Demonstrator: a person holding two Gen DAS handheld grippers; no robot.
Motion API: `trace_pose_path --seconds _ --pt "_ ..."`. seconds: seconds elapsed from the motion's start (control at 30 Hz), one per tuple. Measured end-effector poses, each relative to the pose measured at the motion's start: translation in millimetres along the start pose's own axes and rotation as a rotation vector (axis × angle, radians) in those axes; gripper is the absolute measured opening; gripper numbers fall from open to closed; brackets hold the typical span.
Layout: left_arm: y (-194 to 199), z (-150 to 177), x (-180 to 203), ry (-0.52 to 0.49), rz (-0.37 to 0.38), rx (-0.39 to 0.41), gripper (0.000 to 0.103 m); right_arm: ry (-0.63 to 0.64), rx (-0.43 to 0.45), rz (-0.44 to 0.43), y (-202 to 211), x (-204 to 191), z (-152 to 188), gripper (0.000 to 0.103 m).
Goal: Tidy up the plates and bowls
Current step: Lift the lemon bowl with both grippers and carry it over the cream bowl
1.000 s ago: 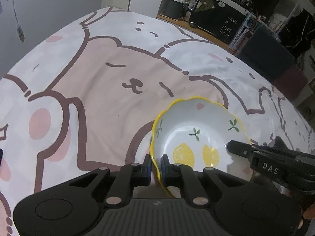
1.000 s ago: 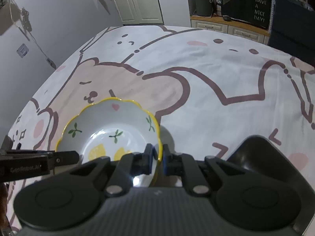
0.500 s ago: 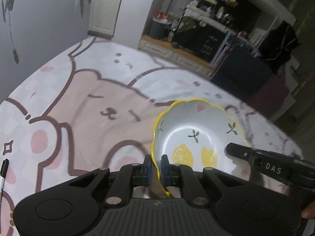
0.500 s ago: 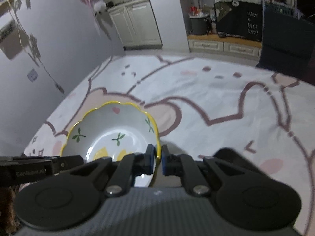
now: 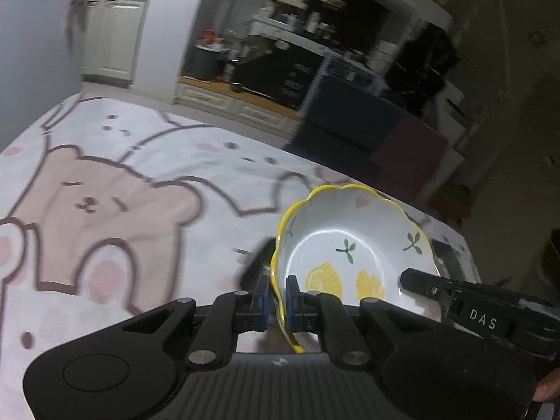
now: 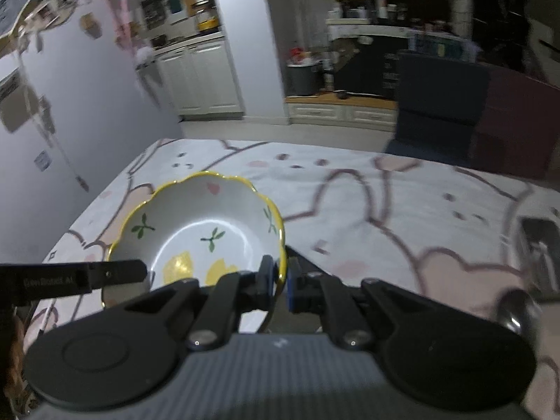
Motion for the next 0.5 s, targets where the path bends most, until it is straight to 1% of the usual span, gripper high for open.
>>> trace_pose_path --seconds 0.13,0.3,0.4,0.5 --pt "-6 13 43 -0.048 0.053 -0.023 0.009 -0.063 0.023 0.054 34 40 13 0.009" --pt "-16 38 90 -0.115 0.106 -0.065 0.009 -0.136 0.034 0.123 69 86 41 0.009" --pt "-22 57 110 -0.161 0.129 -0.098 0.009 -0.167 0.025 0.158 88 109 61 0.009" --pt "-31 77 120 -0.181 0.145 -0.141 0.01 -0.185 0.001 0.18 98 123 78 0.009"
Point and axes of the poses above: each gripper's, at about its wrist camera, not at the fingertips, and y roughly against the way its jaws point, x to its right, z to its underside, the point moved 6 cm from there along -y, roughly the way its jaws point, and after that the axes turned 5 degrees about -y, right-handed, at the moved point
